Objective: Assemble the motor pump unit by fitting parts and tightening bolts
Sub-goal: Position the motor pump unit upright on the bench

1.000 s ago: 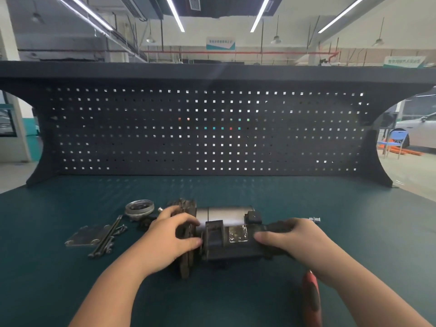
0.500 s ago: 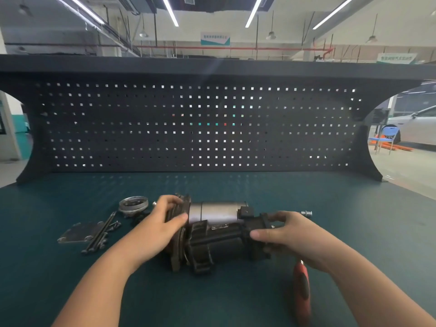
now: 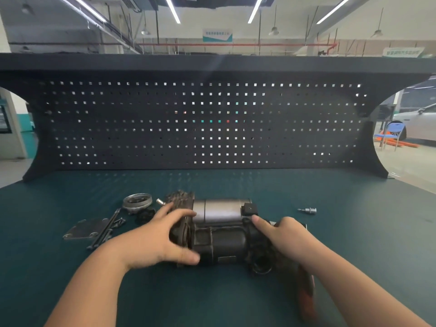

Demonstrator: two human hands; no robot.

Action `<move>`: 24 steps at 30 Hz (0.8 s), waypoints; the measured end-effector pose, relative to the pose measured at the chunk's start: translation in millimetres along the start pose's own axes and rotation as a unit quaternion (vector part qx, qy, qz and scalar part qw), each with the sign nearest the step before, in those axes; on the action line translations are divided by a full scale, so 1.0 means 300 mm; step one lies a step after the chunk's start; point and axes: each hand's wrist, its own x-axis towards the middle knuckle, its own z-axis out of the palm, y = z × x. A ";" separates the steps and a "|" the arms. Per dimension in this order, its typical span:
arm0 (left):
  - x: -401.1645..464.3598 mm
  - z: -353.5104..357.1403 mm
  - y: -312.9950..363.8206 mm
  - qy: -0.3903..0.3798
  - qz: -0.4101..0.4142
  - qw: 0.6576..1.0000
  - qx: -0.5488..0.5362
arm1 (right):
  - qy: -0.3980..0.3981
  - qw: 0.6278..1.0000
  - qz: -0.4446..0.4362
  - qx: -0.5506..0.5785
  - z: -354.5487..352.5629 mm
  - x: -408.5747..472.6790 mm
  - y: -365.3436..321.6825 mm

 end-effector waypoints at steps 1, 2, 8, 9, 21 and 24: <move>0.001 0.002 -0.007 -0.032 -0.022 0.999 0.038 | -0.006 1.000 -0.005 -0.007 -0.002 -0.006 -0.003; 0.003 0.006 -0.011 -0.040 -0.038 0.996 0.069 | -0.016 1.000 -0.008 -0.003 -0.005 -0.014 -0.007; 0.035 0.040 -0.008 0.045 -0.038 0.991 0.117 | -0.099 0.987 0.012 0.122 -0.004 -0.071 -0.026; 0.035 0.039 -0.006 0.052 -0.033 0.991 0.118 | -0.109 0.984 0.020 0.138 -0.004 -0.074 -0.027; 0.022 0.013 -0.029 0.030 -0.041 0.999 0.015 | -0.029 0.986 0.025 0.160 0.021 -0.019 0.002; 0.030 0.027 -0.035 0.061 -0.075 0.995 -0.037 | -0.015 0.996 -0.019 0.086 0.031 -0.008 0.007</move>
